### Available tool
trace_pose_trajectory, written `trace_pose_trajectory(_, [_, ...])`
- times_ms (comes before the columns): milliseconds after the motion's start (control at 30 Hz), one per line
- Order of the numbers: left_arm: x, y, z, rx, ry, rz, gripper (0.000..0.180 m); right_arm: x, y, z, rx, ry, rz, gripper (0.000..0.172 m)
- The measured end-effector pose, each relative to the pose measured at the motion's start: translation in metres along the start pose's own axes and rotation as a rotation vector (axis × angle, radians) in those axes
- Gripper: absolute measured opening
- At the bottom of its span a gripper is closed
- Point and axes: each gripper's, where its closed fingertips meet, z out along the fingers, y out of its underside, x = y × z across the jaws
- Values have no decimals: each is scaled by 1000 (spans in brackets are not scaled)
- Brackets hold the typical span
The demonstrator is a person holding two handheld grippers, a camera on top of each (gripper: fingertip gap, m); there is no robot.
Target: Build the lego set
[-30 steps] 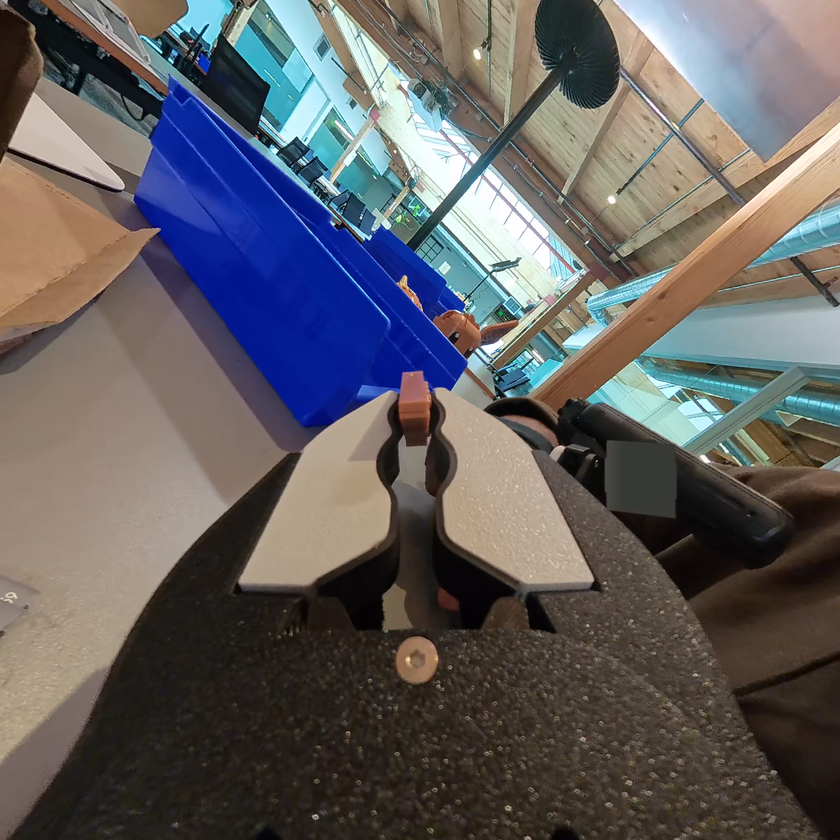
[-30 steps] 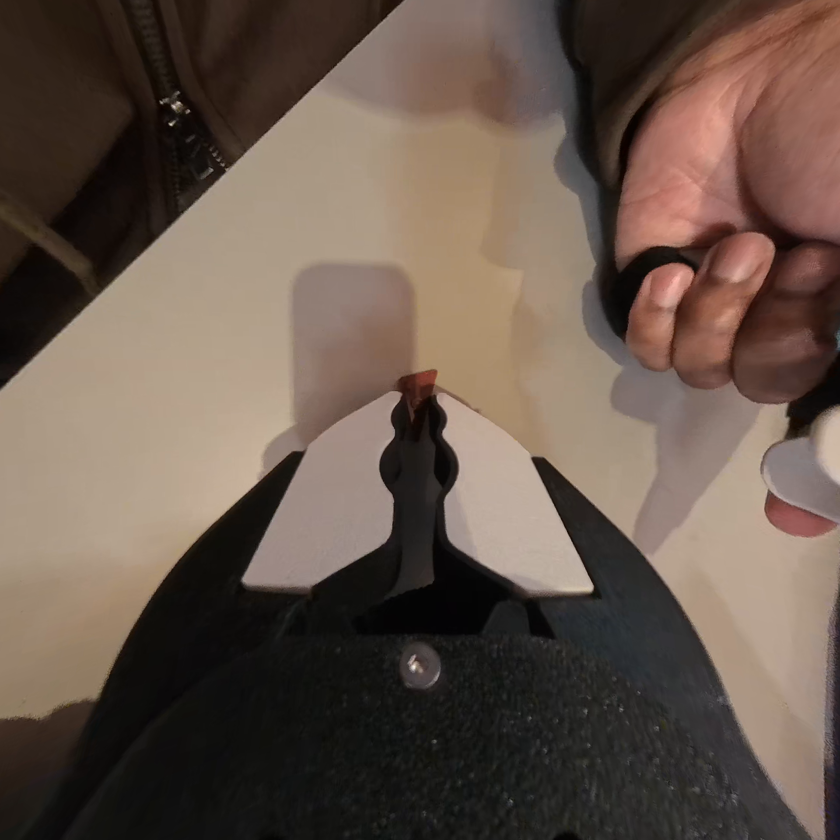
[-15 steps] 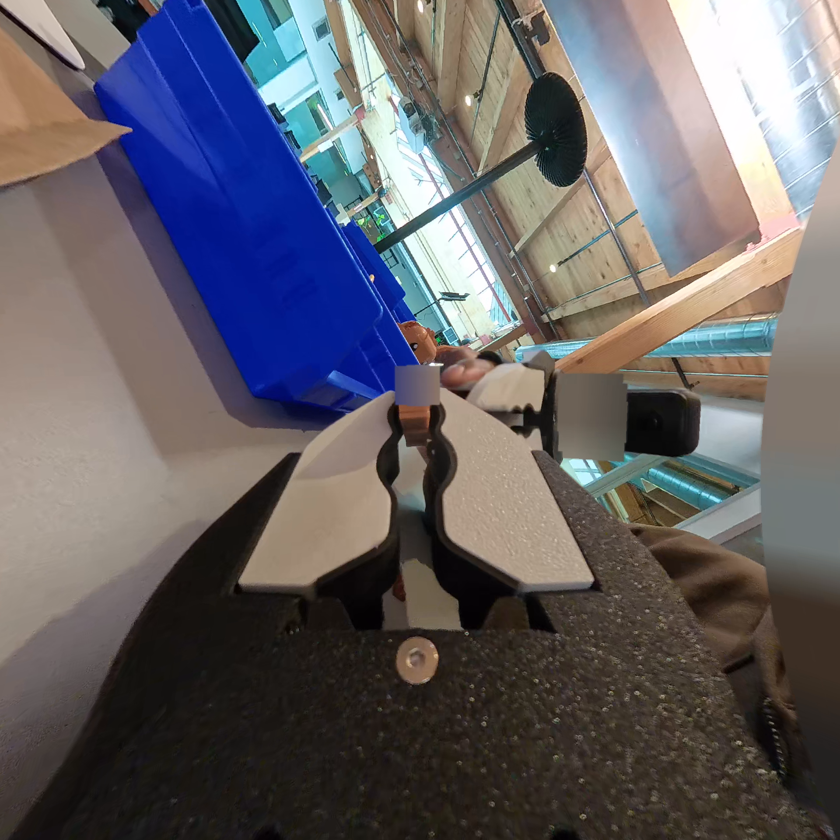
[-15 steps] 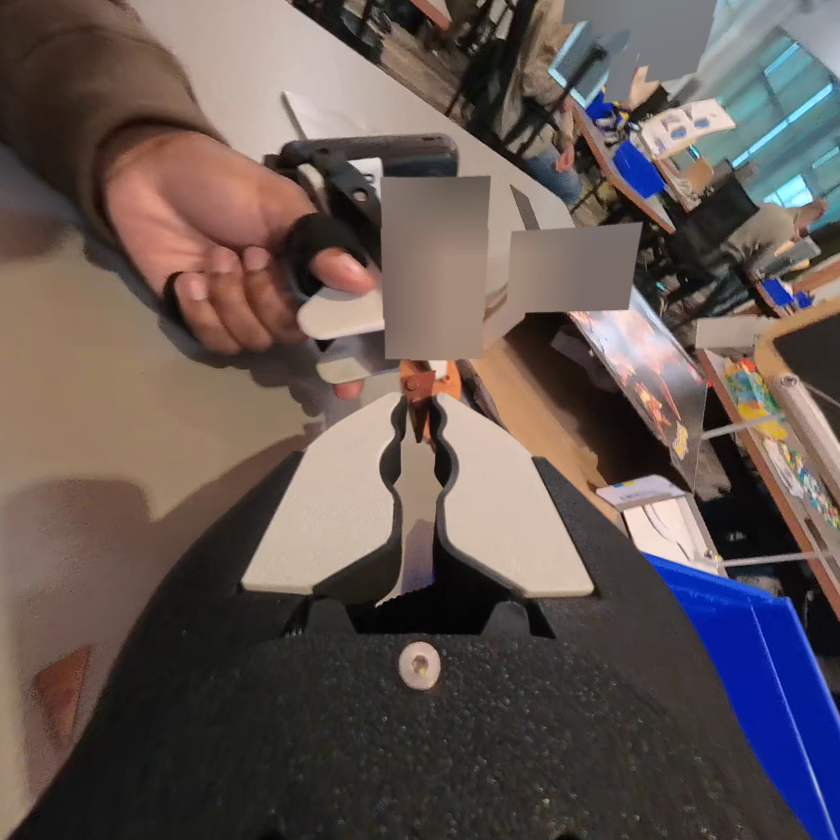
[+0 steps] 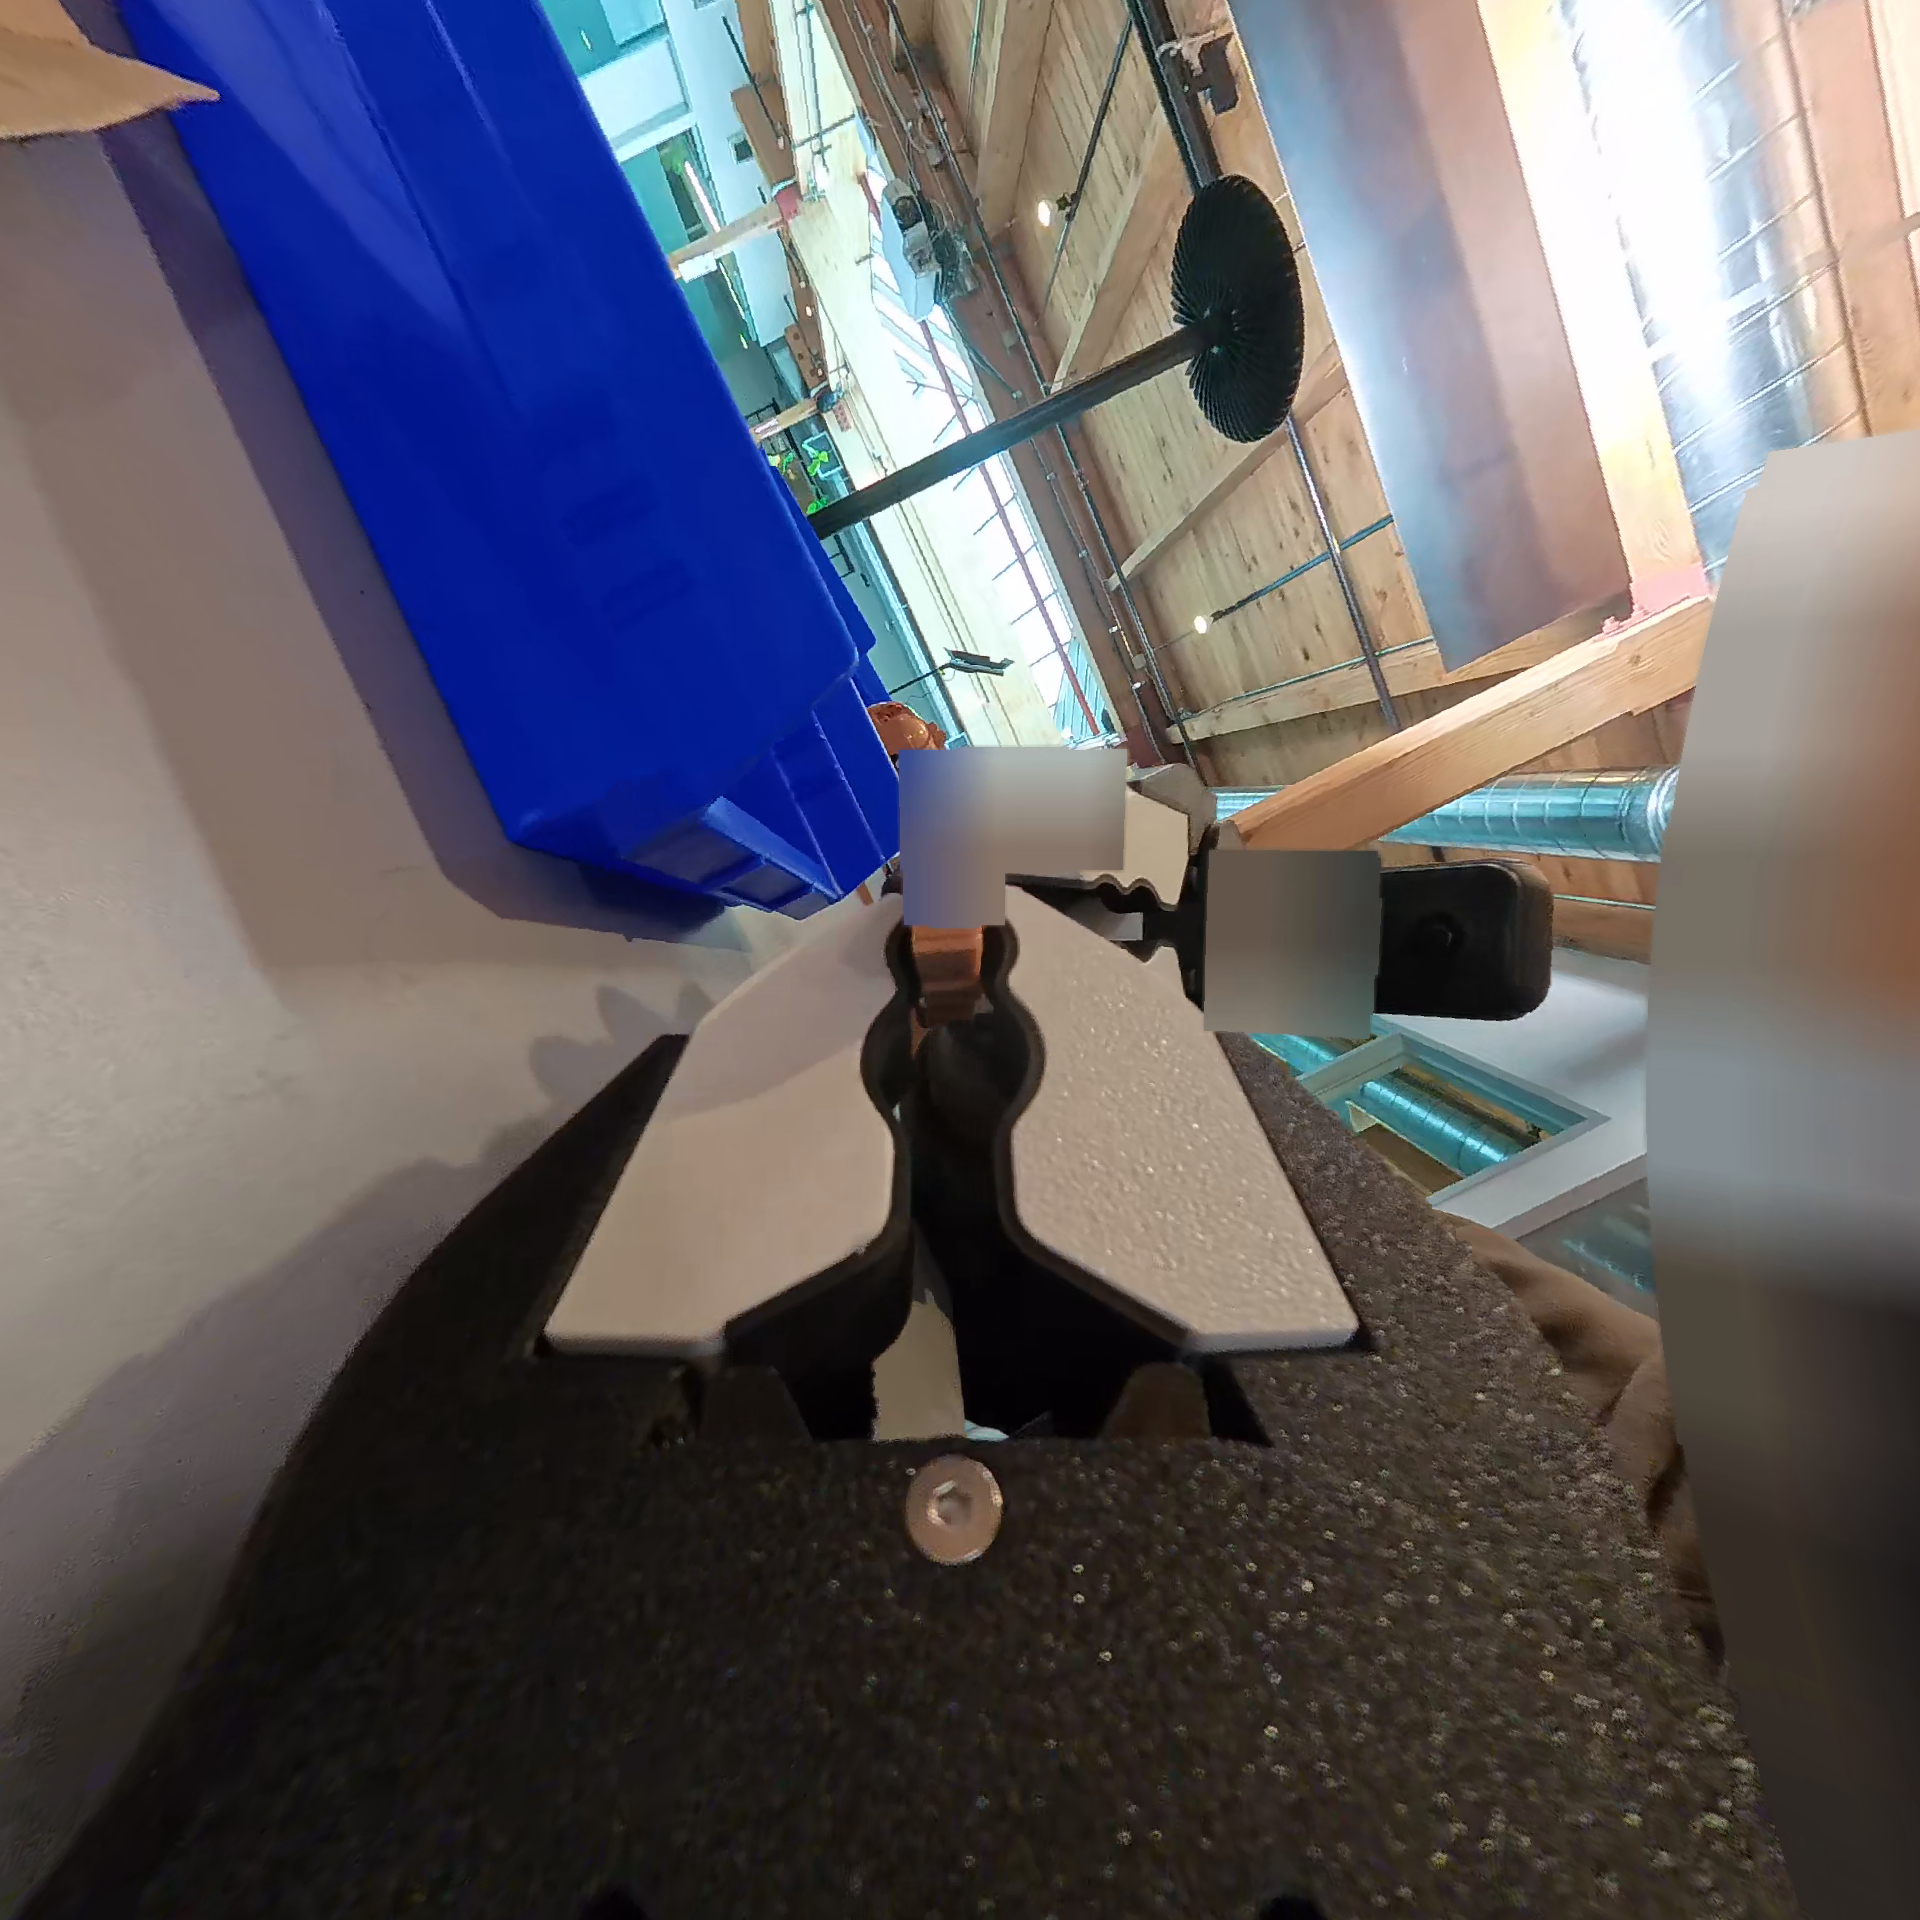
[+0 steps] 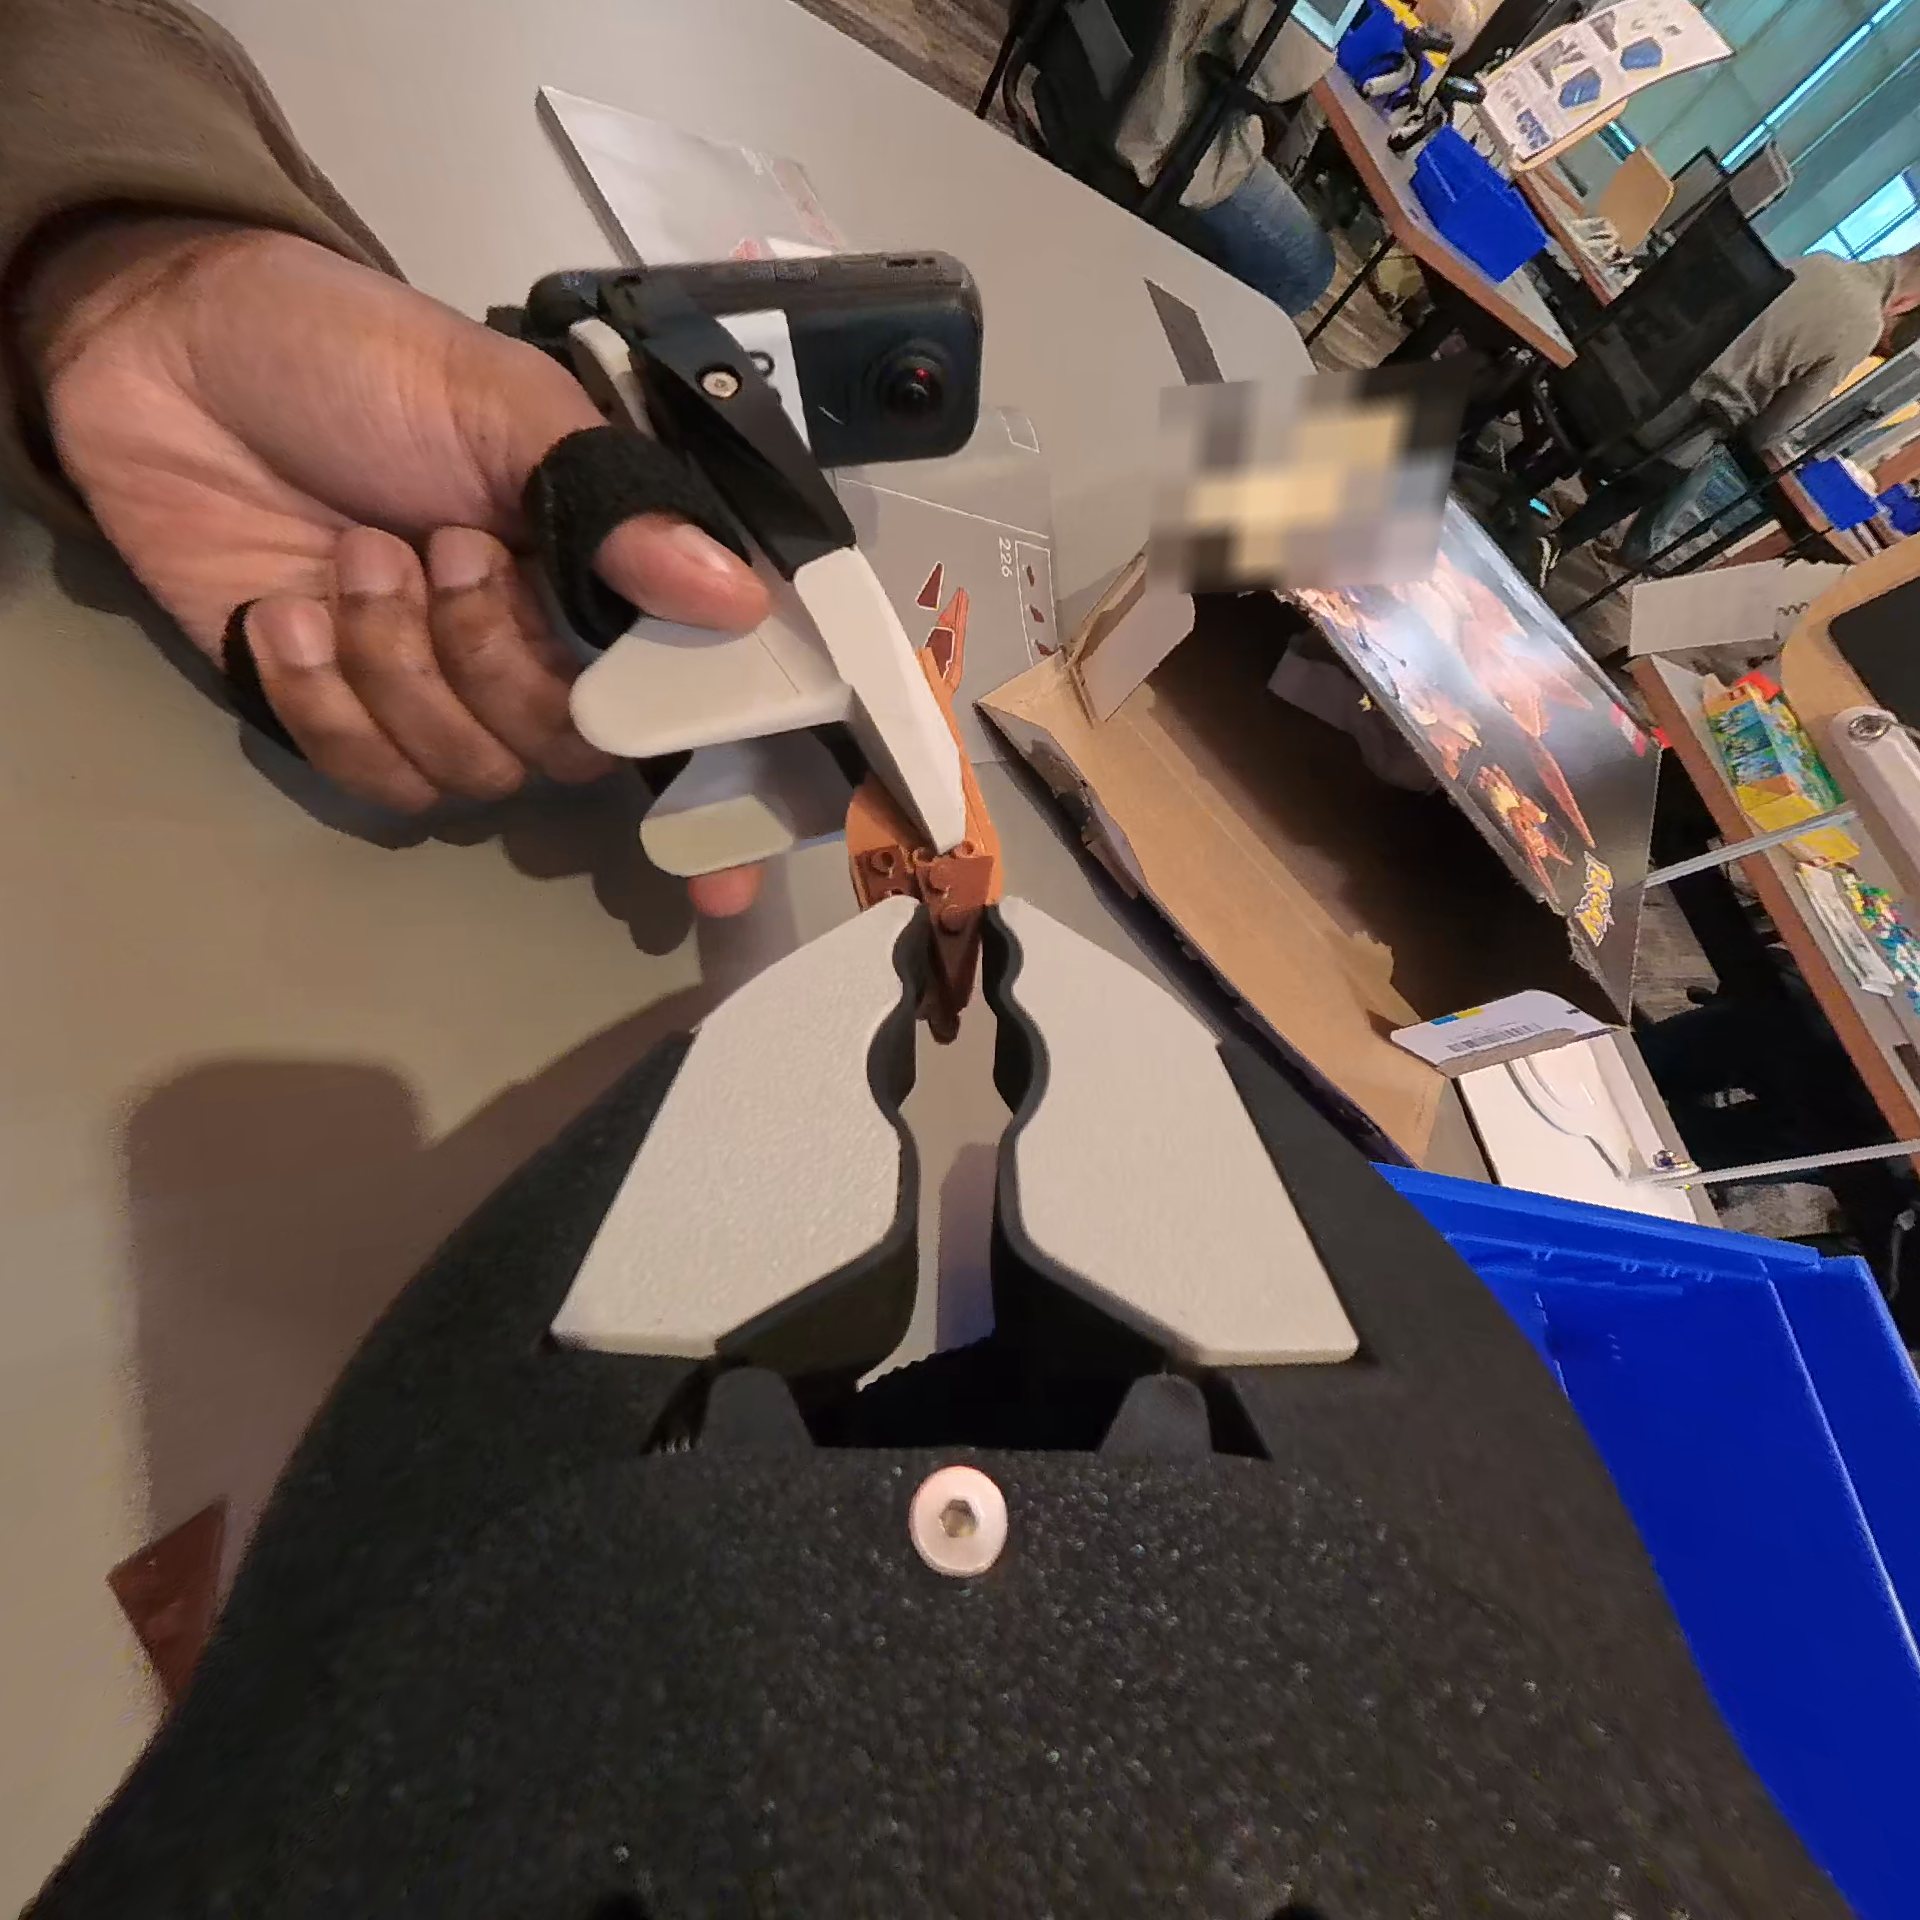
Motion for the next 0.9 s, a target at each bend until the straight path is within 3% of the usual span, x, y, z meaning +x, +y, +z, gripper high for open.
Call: trace_pose_trajectory(900, [-2, -2, 0, 25, 21, -67, 13, 0, 5, 2, 22, -32, 79, 9])
